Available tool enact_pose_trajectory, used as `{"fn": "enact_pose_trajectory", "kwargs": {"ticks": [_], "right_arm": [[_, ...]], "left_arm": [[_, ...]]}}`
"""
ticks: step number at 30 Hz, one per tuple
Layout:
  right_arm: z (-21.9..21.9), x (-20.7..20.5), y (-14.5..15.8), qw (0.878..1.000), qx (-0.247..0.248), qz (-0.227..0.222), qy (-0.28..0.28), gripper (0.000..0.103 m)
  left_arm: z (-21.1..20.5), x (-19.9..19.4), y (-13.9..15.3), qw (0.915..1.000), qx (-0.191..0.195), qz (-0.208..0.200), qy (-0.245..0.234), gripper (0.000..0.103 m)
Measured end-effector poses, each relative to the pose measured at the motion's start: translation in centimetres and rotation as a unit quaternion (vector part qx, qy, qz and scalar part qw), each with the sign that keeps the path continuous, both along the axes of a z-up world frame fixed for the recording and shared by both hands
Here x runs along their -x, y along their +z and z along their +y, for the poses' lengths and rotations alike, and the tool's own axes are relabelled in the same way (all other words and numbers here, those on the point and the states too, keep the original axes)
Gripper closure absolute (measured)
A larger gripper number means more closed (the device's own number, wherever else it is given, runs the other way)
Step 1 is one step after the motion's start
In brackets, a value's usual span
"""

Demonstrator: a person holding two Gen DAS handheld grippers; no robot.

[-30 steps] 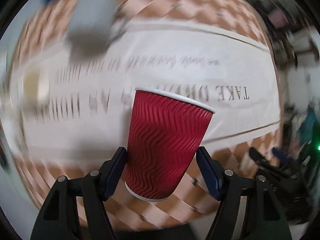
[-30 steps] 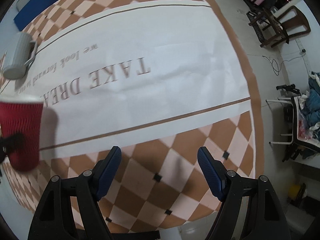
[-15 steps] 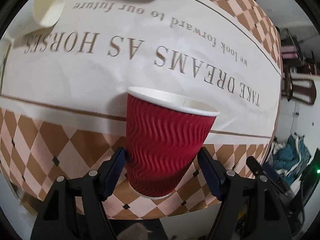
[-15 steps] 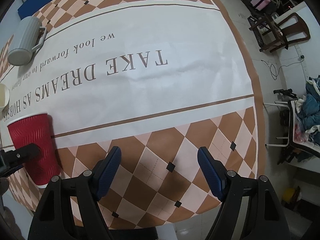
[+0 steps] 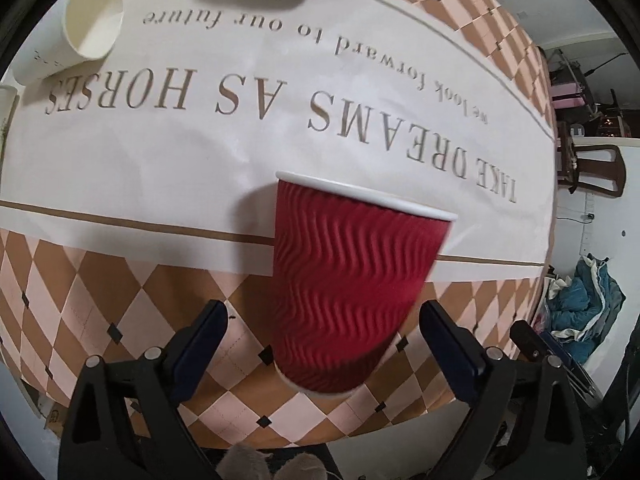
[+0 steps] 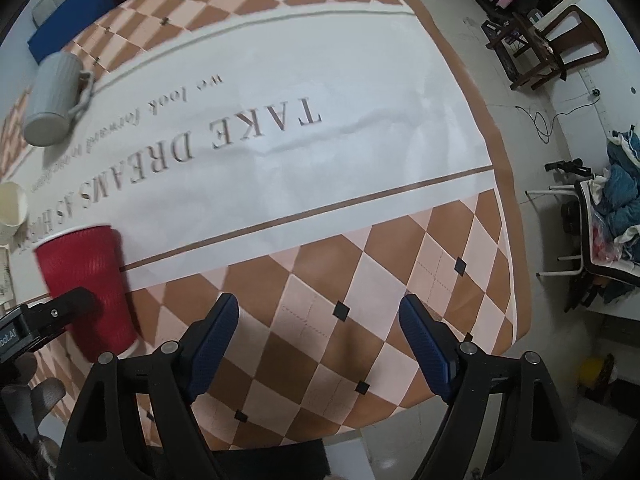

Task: Flip cup upside down
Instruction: 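Lift the red ribbed cup off the table with the right tool, then rotate the right tool to turn the red cup mouth-down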

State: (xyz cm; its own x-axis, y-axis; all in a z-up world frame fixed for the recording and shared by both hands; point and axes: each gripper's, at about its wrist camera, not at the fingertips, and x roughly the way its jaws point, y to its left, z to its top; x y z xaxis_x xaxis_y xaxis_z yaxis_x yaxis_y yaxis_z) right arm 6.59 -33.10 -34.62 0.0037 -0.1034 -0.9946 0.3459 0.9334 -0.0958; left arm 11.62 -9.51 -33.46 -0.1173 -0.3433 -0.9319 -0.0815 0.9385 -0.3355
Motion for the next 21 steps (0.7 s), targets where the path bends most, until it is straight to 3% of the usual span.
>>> {"fn": "enact_pose_trajectory", "kwargs": {"ticks": [2, 6, 9, 11, 13, 14, 16, 17, 18, 19, 21], "right_arm": [[0.4, -0.2, 1.6, 1.0, 0.004, -0.024, 0.01, 0.018], [2.9, -0.1, 5.8, 0.993, 0.042, -0.085, 0.075, 0.008], [5.5, -0.1, 8.6, 0.977, 0.081, -0.112, 0.16, 0.008], [8.9, 0.1, 9.8, 0.95, 0.13, -0.113, 0.26, 0.008], [12.5, 1.0, 9.7, 0.905, 0.188, -0.1, 0.368, 0.008], [14.5, 1.6, 9.2, 0.874, 0.22, -0.093, 0.423, 0.008], [18.2, 3.2, 7.1, 0.786, 0.286, -0.062, 0.545, 0.008], [19.2, 3.7, 6.3, 0.749, 0.305, -0.052, 0.586, 0.008], [20.5, 4.7, 5.1, 0.694, 0.325, -0.039, 0.641, 0.008], [21.3, 5.3, 3.9, 0.647, 0.339, -0.03, 0.682, 0.008], [22.3, 6.0, 2.3, 0.566, 0.357, -0.017, 0.743, 0.009]], "left_arm": [[0.4, 0.2, 1.6, 0.9997, 0.014, -0.018, -0.003, 0.005], [2.0, 1.2, 6.9, 0.9943, 0.021, -0.101, -0.027, 0.001], [3.7, 2.7, 10.0, 0.9799, -0.037, -0.188, -0.055, 0.0], [5.2, 4.0, 11.1, 0.9605, -0.107, -0.246, -0.072, 0.0], [6.5, 5.1, 10.1, 0.9466, -0.163, -0.265, -0.084, 0.0], [7.2, 5.3, 9.4, 0.9441, -0.178, -0.263, -0.088, 0.0], [8.5, 6.0, 6.8, 0.9416, -0.216, -0.241, -0.094, 0.0], [8.8, 6.3, 5.6, 0.942, -0.226, -0.23, -0.093, 0.0], [9.3, 6.7, 4.1, 0.9427, -0.239, -0.215, -0.088, 0.0], [9.7, 7.0, 2.8, 0.9445, -0.25, -0.198, -0.078, 0.0], [10.0, 7.6, 0.9, 0.95, -0.253, -0.172, -0.062, 0.0]]}}
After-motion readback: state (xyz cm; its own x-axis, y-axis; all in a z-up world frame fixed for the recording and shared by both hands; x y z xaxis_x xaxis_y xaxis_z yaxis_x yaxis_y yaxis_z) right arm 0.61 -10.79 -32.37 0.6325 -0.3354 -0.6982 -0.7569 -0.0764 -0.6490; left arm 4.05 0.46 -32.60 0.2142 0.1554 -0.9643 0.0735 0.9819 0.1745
